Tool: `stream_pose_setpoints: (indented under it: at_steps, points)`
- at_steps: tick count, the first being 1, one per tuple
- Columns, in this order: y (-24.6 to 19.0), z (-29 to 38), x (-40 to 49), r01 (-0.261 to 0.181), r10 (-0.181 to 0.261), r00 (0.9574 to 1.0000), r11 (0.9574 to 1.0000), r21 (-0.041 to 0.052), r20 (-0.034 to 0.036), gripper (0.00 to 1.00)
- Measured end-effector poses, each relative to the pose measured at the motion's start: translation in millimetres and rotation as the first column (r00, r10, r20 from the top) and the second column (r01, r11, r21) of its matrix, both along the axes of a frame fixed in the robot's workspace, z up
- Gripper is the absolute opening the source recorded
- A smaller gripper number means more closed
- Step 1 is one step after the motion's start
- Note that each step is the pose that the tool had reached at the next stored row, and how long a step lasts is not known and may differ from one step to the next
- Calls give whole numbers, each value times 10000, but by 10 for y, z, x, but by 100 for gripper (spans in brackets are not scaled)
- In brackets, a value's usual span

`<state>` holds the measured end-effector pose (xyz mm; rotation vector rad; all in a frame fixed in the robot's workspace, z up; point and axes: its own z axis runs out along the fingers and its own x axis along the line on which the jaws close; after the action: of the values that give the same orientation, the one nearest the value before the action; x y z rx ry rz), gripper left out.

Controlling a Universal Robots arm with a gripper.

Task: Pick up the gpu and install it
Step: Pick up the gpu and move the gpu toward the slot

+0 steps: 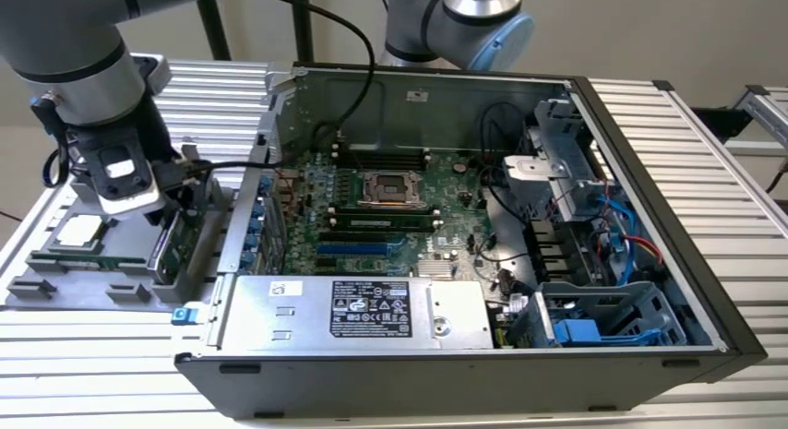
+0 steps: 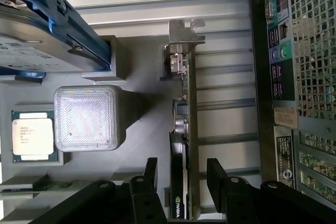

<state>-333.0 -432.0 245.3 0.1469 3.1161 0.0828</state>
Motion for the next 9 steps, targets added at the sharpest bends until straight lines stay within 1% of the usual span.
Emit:
stream_pose_setpoints:
  at_steps: [9]
  points:
    - [0, -44, -8, -2, 2, 10000, 10000, -1, -1, 100]
